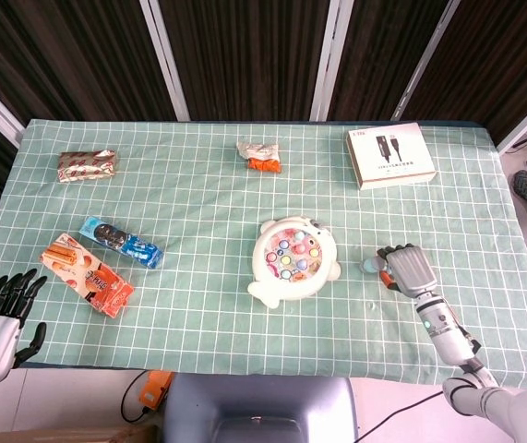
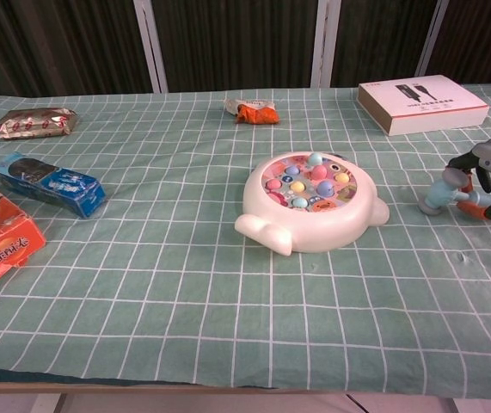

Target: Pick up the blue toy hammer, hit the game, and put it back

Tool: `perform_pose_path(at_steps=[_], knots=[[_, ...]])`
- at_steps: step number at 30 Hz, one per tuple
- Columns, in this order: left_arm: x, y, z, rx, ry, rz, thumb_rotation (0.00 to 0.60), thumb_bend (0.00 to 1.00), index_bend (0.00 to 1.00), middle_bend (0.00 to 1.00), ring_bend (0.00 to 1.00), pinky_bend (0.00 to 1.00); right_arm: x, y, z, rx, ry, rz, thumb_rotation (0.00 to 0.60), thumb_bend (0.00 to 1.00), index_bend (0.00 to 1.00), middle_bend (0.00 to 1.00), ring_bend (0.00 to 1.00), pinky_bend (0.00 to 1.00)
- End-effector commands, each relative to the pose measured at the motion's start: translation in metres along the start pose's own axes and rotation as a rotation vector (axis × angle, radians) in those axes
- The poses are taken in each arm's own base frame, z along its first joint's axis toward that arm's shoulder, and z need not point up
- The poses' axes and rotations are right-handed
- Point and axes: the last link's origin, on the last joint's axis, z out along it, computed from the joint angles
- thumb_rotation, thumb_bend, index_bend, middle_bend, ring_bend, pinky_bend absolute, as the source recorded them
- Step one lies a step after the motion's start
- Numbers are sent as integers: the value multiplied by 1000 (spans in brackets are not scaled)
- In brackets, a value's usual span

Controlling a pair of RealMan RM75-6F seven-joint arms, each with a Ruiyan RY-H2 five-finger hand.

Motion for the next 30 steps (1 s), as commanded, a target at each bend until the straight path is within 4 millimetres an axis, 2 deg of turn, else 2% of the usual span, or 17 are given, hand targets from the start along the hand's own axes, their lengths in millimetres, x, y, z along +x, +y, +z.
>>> perform_pose_path(at_steps=[1, 11, 17, 30], knots=[[0, 0, 0, 1, 1, -1, 600, 484, 8, 2, 0, 13, -1, 0, 0, -3, -1, 2, 600, 631, 942, 656, 615, 660], [1, 0, 0, -1, -3, -4, 600, 486, 8, 1, 0, 15, -3, 5, 1, -29, -16, 4, 600, 628, 886, 656, 585, 628], [1, 0, -1, -1, -1, -5, 600, 485, 8, 1, 0, 15, -4, 9, 1, -46, -38, -5, 600, 617, 821, 656, 536, 573], [2, 0, -2, -3, 3, -9, 600, 485, 9, 1, 0, 15, -4, 11, 1, -60, -46, -18, 600, 601, 780, 636, 512, 549]])
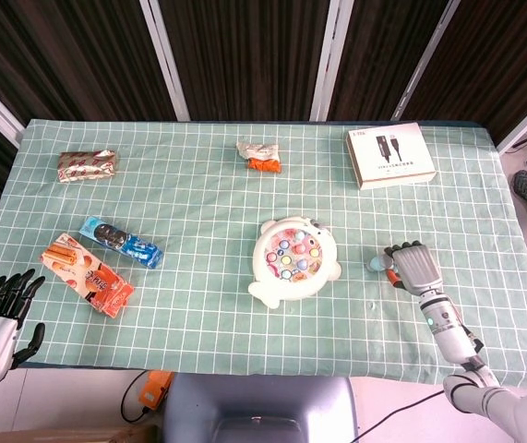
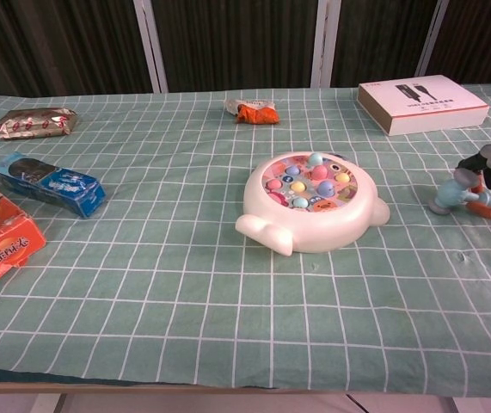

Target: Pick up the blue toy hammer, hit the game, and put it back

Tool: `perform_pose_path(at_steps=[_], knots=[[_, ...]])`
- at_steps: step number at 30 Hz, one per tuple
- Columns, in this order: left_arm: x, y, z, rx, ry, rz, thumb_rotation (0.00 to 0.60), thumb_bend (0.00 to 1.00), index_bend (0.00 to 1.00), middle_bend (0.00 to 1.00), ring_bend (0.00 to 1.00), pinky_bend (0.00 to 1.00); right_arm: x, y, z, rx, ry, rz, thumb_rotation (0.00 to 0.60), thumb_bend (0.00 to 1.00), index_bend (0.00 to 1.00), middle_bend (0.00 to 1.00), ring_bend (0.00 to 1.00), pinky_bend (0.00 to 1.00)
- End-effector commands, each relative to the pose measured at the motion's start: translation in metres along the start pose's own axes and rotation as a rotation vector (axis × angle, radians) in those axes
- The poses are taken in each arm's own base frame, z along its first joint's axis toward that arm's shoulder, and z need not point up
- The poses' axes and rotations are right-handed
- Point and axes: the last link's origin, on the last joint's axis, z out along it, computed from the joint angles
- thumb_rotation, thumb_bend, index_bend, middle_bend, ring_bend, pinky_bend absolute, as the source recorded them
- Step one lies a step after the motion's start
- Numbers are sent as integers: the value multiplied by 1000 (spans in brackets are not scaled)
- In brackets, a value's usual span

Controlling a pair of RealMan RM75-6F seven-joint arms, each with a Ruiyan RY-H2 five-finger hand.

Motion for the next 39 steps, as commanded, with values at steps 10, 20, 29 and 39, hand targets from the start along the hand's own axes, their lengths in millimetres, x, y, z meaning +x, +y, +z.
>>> perform_pose_path(at_steps=[10, 20, 29, 39], knots=[[0, 0, 0, -1, 0, 0, 600, 484, 9, 1, 0, 15, 0, 3, 0, -12, -3, -6, 600, 560, 741, 609, 495, 535], [0, 0, 0, -2, -2, 0, 600, 484, 8, 1, 0, 15, 1, 6, 2, -26, -3, -2, 600, 520, 729, 600, 490, 530], [1, 0, -1, -3, 0, 0, 600, 485, 8, 1, 0, 15, 1, 8, 2, -36, -8, -9, 600, 511, 700, 582, 479, 525], [1, 0, -1, -4, 1, 0, 600, 485, 8, 1, 0, 15, 1, 11, 2, -53, -7, -12, 600, 471, 689, 576, 480, 524]])
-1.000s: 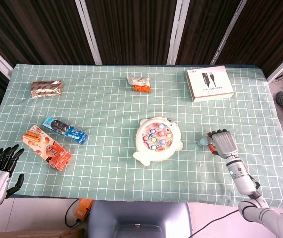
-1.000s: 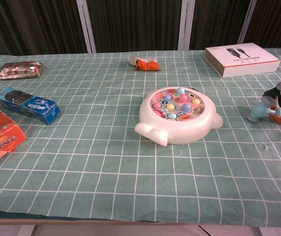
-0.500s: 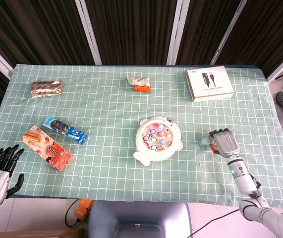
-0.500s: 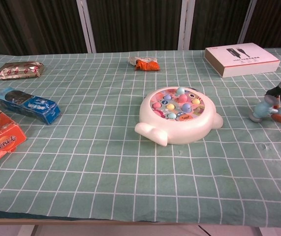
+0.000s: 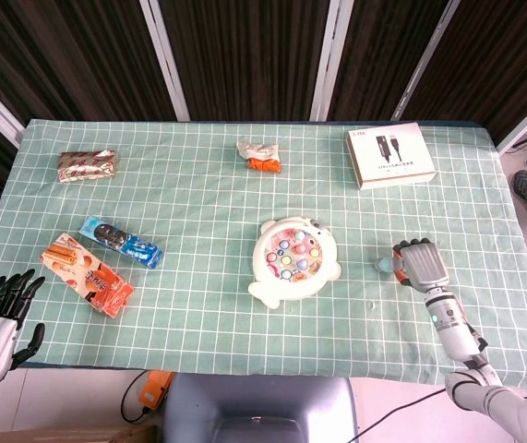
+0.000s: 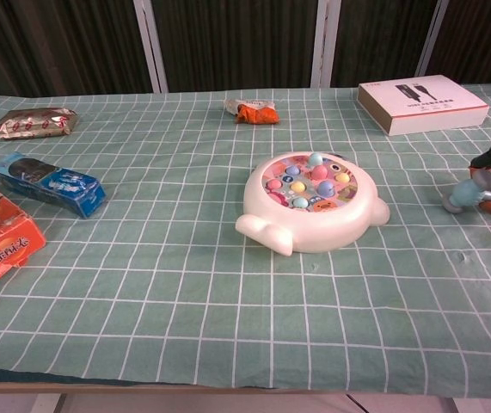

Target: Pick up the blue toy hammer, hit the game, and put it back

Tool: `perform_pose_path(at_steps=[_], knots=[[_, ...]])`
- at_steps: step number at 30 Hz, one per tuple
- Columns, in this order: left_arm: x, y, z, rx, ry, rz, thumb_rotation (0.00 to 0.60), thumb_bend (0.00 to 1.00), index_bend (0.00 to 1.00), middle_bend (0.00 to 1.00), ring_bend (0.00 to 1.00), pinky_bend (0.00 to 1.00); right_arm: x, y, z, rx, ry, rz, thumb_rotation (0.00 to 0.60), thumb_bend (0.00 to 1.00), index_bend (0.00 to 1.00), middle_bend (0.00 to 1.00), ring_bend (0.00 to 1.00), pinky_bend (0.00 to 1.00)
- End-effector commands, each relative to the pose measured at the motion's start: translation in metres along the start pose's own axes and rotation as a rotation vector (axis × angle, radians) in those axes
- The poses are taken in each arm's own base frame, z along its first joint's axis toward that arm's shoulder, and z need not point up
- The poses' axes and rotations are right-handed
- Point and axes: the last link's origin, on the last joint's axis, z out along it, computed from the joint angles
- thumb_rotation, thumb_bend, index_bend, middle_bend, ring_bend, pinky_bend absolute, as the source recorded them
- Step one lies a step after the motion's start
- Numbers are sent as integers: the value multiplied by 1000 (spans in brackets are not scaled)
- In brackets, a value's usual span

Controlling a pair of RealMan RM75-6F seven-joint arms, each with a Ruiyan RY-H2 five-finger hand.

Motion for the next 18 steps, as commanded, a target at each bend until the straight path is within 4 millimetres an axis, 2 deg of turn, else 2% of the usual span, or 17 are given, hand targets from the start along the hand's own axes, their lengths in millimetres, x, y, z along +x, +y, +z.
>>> perform_pose_path(at_steps=[1, 18], knots=[[0, 0, 0, 0, 0, 0, 600, 484, 8, 1, 0, 15, 0, 1, 0, -3, 0, 0, 600, 471, 689, 576, 479, 524], [0, 0, 0, 0, 0, 1, 600, 483, 8, 1, 0, 15, 1, 3, 6, -32, -9, -1, 600, 468, 661, 556, 474, 518]])
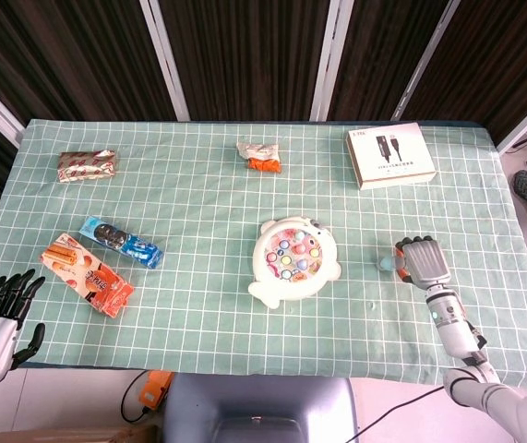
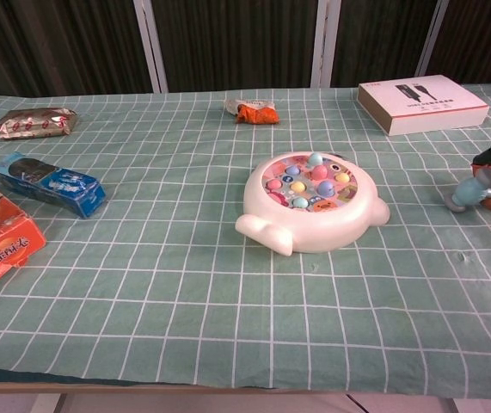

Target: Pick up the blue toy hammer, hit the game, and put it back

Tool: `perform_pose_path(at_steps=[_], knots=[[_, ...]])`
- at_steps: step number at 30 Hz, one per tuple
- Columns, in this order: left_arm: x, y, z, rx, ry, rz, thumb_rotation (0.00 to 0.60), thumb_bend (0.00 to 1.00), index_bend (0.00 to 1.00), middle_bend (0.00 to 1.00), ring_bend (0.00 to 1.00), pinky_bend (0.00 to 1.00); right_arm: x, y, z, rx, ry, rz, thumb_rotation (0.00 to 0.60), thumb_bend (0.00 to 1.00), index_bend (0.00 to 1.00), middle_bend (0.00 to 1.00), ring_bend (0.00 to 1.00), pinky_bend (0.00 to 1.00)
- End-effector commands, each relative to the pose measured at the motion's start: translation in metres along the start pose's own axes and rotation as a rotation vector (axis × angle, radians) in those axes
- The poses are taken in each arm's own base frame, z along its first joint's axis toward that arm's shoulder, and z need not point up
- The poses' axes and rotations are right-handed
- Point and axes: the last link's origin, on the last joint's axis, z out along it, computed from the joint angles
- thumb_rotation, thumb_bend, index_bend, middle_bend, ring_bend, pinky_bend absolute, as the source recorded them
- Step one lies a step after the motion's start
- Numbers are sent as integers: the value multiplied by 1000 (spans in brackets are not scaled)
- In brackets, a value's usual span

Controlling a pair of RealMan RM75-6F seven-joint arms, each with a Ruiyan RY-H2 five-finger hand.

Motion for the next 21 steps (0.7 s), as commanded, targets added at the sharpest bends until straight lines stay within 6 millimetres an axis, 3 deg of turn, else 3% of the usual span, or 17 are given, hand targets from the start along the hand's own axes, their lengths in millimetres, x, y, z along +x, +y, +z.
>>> perform_pose_path(at_steps=[1, 21], knots=[[0, 0, 0, 0, 0, 0, 600, 483, 8, 1, 0, 15, 0, 0, 0, -2, -1, 0, 600, 468, 659, 555, 473, 517], [0, 0, 0, 0, -2, 0, 600, 483, 8, 1, 0, 15, 0, 8, 2, -42, -12, -6, 600, 430, 574, 490, 457, 506]])
